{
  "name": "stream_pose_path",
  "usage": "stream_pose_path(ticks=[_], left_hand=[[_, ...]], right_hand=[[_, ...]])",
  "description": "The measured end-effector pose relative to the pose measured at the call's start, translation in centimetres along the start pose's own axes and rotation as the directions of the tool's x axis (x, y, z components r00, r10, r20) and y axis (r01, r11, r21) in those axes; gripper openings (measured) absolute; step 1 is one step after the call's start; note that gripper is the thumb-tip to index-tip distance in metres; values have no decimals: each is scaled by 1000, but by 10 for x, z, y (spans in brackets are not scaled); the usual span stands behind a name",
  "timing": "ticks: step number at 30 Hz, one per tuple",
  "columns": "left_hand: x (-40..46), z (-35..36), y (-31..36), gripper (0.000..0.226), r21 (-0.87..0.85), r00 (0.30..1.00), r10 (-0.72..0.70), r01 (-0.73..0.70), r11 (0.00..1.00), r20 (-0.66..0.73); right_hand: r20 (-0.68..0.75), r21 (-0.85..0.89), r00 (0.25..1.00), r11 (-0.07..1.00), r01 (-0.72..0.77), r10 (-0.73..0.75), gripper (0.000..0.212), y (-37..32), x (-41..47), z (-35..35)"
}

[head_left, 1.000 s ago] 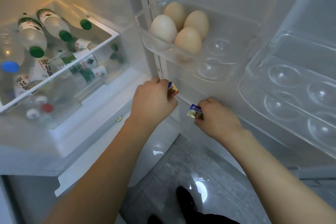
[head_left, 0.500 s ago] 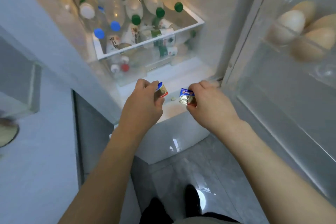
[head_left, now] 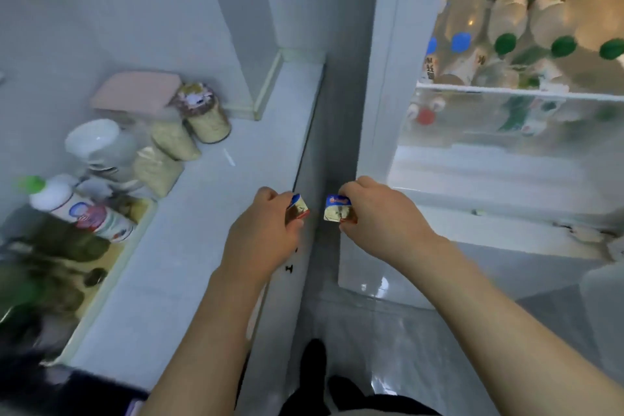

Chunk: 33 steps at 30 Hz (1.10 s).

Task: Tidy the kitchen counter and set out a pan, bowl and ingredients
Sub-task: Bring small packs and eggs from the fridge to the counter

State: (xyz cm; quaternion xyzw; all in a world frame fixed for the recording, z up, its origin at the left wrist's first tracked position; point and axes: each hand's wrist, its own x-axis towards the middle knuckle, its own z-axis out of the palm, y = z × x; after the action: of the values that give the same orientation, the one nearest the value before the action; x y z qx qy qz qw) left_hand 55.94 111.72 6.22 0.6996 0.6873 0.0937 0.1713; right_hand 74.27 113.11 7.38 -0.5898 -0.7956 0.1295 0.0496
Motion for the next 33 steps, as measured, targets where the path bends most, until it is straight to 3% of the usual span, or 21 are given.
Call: stream_pose_path(ticks=[3,8,12,15,22,27,33], left_hand=[[-40,-7,-34,40,-43,981,-183,180,983,-65],[-131,-6,-83,41,-96,871,-471,462,882,-138],[-216,-5,-106,36,-149,746,-639,622,769,-185],[-293,-7,-115,33,-209,614,-752,724,658,-239],[-454,-1,-114,40,-309,344,-885,844,438,-315],[-567,8,-106,50,-338,226,-910,875,346,-348],[-717,25,-80,51,-422,35,-938,887,188,-344]], right_hand=[[76,3,982,985,172,-172,29,-36,9,16],[215,44,881,906,422,-421,34,-111,-4,52],[285,78,732,776,626,-619,37,-172,-37,76],[309,110,582,636,764,-752,37,-226,-75,88],[298,201,295,361,911,-908,38,-326,-192,103],[289,228,156,226,947,-945,35,-378,-286,118],[307,266,-26,60,962,-951,40,-427,-425,145]])
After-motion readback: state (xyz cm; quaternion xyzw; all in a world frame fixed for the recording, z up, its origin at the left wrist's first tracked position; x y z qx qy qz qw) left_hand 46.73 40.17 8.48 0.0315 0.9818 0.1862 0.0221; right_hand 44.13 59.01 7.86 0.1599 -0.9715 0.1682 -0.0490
